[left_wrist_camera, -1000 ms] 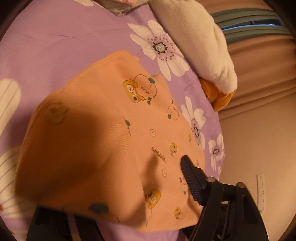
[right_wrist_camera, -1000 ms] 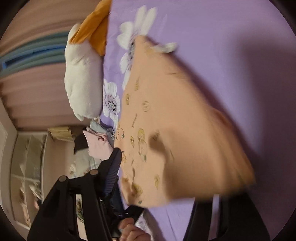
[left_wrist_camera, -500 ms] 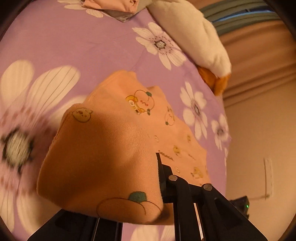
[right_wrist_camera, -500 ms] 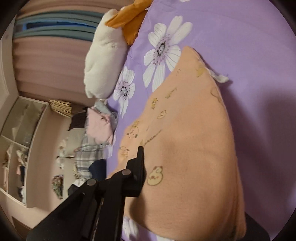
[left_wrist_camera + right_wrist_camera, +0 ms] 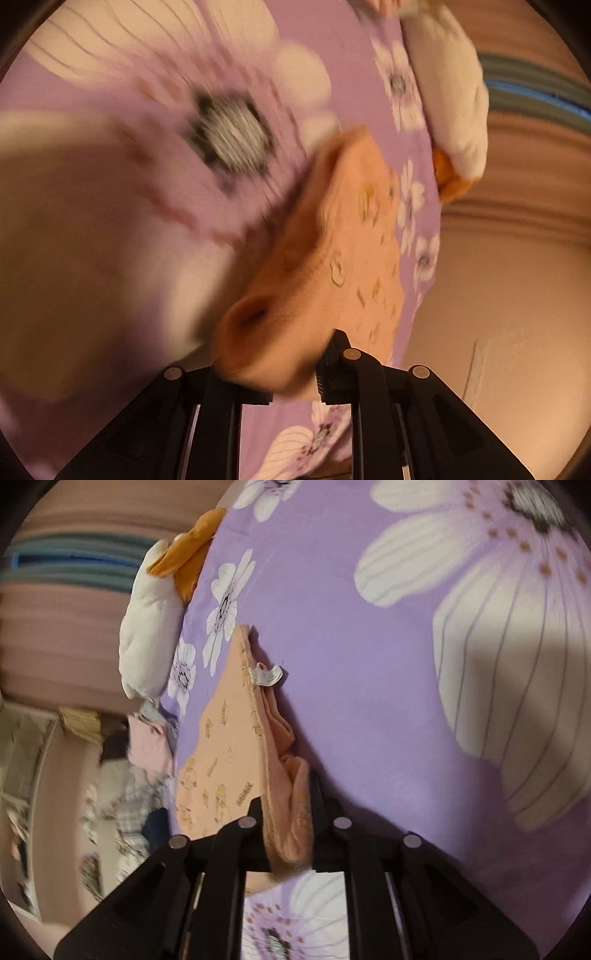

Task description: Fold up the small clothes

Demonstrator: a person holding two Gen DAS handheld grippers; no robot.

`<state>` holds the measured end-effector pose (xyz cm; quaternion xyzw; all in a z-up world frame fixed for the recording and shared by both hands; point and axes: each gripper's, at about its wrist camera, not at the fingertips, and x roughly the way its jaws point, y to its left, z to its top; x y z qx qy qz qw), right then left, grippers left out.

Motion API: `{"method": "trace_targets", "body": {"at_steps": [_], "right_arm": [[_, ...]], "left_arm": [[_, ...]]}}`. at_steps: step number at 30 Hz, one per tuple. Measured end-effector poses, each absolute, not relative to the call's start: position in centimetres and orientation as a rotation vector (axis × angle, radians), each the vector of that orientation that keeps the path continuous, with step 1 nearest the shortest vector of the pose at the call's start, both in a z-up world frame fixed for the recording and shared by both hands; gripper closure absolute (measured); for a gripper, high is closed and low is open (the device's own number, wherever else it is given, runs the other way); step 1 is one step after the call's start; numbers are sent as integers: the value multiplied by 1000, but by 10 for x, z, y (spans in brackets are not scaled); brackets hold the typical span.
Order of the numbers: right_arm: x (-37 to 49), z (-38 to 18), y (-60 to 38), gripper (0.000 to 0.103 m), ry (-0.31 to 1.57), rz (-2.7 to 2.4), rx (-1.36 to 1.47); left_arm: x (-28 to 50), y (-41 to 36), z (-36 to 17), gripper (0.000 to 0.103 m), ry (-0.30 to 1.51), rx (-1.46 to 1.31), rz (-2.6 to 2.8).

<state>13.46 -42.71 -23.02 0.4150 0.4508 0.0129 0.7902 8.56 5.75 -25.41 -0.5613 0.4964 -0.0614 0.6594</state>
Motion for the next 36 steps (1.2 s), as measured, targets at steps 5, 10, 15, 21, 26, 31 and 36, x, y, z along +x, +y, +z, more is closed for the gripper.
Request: {"method": "trace_targets", "body": {"at_steps": [5,10,15,21,26,31,36], "right_arm": [[123,-179,-432,86,771,-336,500],[138,-185,-417,86,789,-203,577],[169,-186,-373,86,837,-114,429],[187,-192,-359,86,862,-50,367],[196,-200,-356,85,881,-79,340],[193,-197,-357,81,875,-65,389],[184,-199,-357,76,875,-46,439]], "left_arm": [[66,115,-210,85,814,-1144,123],[114,109,-188,85,773,-1110,-114],[167,60,-167,85,805,-818,-208],[232,14,-194,85,952,-591,-222],[248,34,-236,85,1032,-559,-82],[212,94,-210,84,924,-650,179],[184,104,-230,45,1075,-951,-162]]}}
